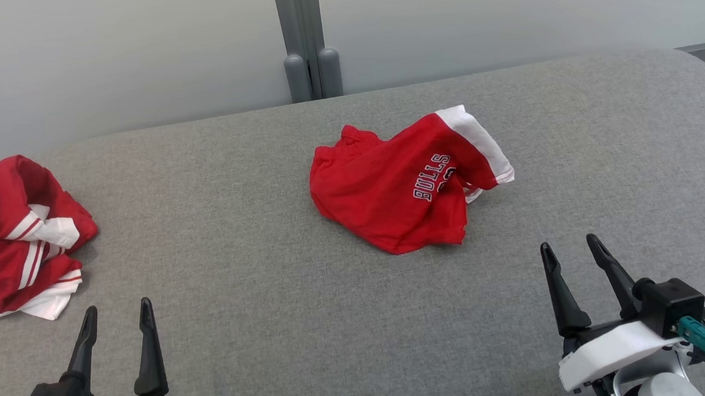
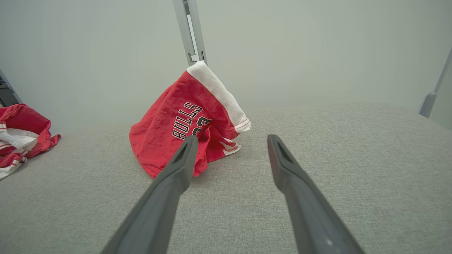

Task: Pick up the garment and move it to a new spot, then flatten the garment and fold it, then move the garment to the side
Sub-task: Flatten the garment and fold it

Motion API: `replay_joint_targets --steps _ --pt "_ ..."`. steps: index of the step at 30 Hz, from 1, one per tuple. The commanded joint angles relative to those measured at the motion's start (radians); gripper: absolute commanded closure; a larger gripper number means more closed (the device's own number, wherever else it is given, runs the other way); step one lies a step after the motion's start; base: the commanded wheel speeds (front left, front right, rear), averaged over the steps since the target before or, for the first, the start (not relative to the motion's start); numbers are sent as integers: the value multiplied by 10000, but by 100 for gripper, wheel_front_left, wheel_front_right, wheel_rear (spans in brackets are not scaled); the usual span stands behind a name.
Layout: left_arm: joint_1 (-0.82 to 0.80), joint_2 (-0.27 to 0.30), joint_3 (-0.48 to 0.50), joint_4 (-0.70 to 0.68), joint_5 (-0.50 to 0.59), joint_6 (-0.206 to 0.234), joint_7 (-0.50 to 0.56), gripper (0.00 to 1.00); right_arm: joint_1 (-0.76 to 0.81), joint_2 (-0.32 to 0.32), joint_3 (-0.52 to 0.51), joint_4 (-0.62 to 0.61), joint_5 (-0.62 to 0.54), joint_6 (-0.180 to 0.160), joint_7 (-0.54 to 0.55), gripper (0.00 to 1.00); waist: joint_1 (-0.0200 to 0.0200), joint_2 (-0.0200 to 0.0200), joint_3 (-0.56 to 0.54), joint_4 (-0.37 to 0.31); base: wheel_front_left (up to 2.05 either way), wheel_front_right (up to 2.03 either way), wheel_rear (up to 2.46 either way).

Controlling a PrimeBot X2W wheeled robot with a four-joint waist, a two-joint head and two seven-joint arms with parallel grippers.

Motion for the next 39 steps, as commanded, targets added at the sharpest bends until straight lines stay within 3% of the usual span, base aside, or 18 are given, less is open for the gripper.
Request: replay_joint_targets --steps 1,24,31,39 --pt "94 32 44 13 25 -19 -1 0 -19 1 5 -1 -15 1 -33 0 0 0 1 1 0 0 0" --pt "95 -33 204 17 174 -19 -3 0 -244 66 69 10 -1 1 -33 0 0 0 -4 76 0 0 0" --pt "-236 -86 152 -4 216 -19 -1 0 -1357 -402 447 168 -156 1 -33 0 0 0 248 257 0 0 0" --pt "-685 -129 -37 8 225 -19 -1 0 -3396 -1431 886 1126 -133 1 -32 0 0 0 733 643 0 0 0"
